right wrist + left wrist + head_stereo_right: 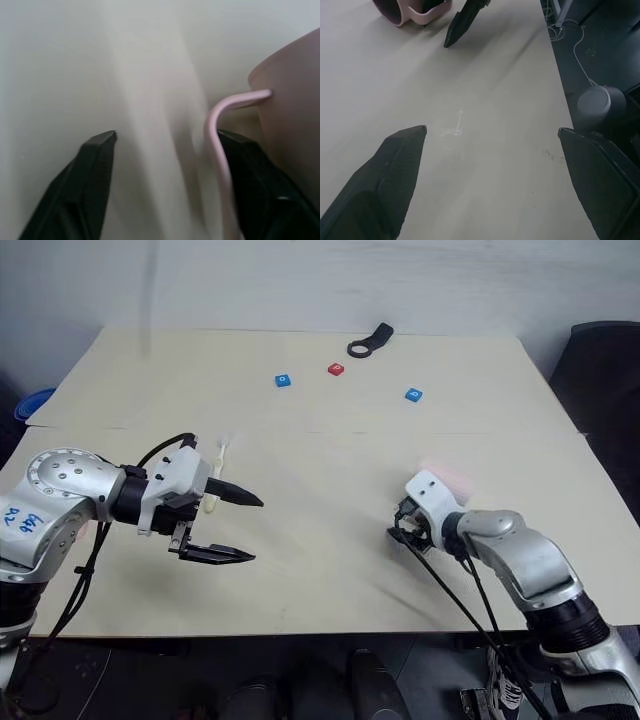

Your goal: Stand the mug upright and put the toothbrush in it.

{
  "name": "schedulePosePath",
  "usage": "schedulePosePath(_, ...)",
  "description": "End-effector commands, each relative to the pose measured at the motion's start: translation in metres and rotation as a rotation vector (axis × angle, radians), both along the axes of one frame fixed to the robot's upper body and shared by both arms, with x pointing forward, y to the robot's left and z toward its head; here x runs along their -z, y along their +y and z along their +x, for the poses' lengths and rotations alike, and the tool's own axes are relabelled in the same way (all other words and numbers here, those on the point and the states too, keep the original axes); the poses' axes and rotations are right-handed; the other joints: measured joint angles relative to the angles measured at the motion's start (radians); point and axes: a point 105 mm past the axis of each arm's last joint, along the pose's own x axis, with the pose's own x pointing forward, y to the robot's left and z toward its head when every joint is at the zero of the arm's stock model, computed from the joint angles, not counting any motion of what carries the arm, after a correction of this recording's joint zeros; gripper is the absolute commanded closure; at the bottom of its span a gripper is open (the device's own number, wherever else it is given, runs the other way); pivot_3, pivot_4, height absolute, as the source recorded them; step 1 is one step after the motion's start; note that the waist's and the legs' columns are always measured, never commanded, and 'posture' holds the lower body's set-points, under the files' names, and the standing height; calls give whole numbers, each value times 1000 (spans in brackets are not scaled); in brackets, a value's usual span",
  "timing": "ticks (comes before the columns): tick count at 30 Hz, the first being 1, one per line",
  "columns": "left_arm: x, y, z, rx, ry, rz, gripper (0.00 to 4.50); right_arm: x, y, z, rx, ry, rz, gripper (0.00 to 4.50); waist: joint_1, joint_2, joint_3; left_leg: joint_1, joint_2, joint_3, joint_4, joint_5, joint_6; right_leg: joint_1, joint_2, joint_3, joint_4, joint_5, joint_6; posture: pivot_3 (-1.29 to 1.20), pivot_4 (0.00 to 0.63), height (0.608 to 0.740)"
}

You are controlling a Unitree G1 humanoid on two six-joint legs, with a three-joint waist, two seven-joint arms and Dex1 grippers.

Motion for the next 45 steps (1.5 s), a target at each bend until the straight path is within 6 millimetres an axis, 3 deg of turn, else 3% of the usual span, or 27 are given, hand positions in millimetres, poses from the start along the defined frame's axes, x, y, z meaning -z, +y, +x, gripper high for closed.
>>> schedulePosePath(1,-8,-1,1,1,-41,-17,0,9,-5,0,14,34,-16,2520,1,0,0,0,0,0,0,0,0,0,0,0,0,0,0,0,150,740)
schedulePosePath(5,-9,-2,4,-5,-50,-26,0,7,-5,0,12,38,-2,3801,2,0,0,0,0,0,0,0,0,0,0,0,0,0,0,0,150,740)
schedulePosePath(7,-9,-3,5,-9,-55,-31,0,6,-4,-1,9,41,10,4186,4,0,0,0,0,0,0,0,0,0,0,0,0,0,0,0,150,740)
schedulePosePath(9,-10,-3,7,-15,-56,-35,0,0,3,-2,-8,36,65,4330,5,0,0,0,0,0,0,0,0,0,-1,0,0,0,0,0,150,740)
schedulePosePath(13,-11,3,11,-71,-61,-51,0,-32,34,0,-96,-60,275,4377,2,0,0,0,0,0,0,0,0,0,0,0,0,0,0,0,150,740)
schedulePosePath(19,-20,27,19,-241,-52,-128,0,-73,99,32,-99,-273,615,4377,-25,3,2,-1,1,-1,0,1,-3,-4,1,0,5,-1,-1,0,150,740)
schedulePosePath(22,-22,33,19,-280,-56,-134,0,-81,125,43,-79,-309,755,4377,-29,3,2,-2,2,-1,-1,4,-9,-5,0,-1,6,-1,-2,0,150,740)
schedulePosePath(26,-22,36,20,-300,-75,-120,0,-81,146,51,-81,-315,929,4377,-26,4,2,-4,3,-3,-1,5,-12,-6,-2,-4,8,-1,-2,0,150,740)
schedulePosePath(29,-24,35,21,-304,-85,-120,0,-69,153,46,-127,-274,983,4377,-26,4,2,-6,0,-3,-1,5,-11,-5,-8,-9,7,-1,-2,0,150,740)
schedulePosePath(34,-27,33,20,-302,-93,-120,0,-32,145,38,-143,-193,926,4377,-27,4,2,-5,-1,-3,-1,4,-10,-5,-17,-17,7,-1,-2,0,150,740)
schedulePosePath(37,-25,32,20,-294,-95,-105,0,-21,131,25,-154,-147,936,3598,-23,4,2,-3,0,-5,-1,5,-10,-2,-17,-19,7,-1,-2,0,150,740)
schedulePosePath(45,-24,27,24,-255,-82,-97,0,-29,112,3,-214,-253,726,831,-27,4,3,-2,-1,-4,-1,4,-10,-2,-15,-17,7,-1,-2,0,150,740)
